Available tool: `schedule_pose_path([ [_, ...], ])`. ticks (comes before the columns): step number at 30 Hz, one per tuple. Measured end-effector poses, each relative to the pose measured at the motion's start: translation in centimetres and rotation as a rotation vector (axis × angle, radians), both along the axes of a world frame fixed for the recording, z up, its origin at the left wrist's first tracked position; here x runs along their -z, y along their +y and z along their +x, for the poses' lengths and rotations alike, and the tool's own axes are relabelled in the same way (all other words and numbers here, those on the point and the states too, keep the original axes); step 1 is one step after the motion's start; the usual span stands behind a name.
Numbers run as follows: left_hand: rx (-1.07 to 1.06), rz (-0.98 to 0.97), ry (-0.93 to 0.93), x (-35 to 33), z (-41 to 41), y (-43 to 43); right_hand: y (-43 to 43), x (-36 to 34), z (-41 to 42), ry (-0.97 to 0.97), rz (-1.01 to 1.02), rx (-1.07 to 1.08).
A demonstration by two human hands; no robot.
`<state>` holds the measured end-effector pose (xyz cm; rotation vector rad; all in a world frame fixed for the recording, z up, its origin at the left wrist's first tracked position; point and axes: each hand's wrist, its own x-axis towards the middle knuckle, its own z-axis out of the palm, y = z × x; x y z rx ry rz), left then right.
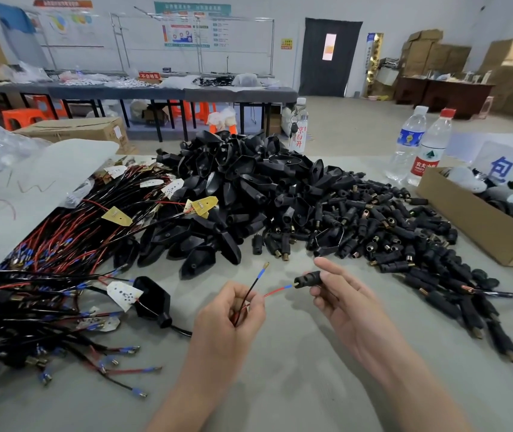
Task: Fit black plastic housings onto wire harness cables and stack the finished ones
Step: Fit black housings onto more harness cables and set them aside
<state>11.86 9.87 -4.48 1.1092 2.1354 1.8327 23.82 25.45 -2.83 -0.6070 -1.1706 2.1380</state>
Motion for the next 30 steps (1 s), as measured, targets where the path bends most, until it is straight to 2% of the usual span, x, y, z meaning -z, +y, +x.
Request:
schedule_pose_path([
  [8,0.000,-0.009,0.010,0.3,-0.2,-0.1,-0.4,-0.1,-0.1,0.000,0.051,-0.024],
  [14,0.039,-0.010,0.045,-0.2,0.1,-0.1,-1.3,0.4,-0.7,0.005,0.097,-0.151],
  [22,0.035,0.001,-0.030,-0.3,-0.2,-0.2,-1.5,0.4,-0.7,-0.009,0.025,-0.156],
  [30,0.100,0.100,-0.169,-0.9,-0.3,-0.2,-2.4,0.3,-0.9,-0.023,-0.021,-0.251],
])
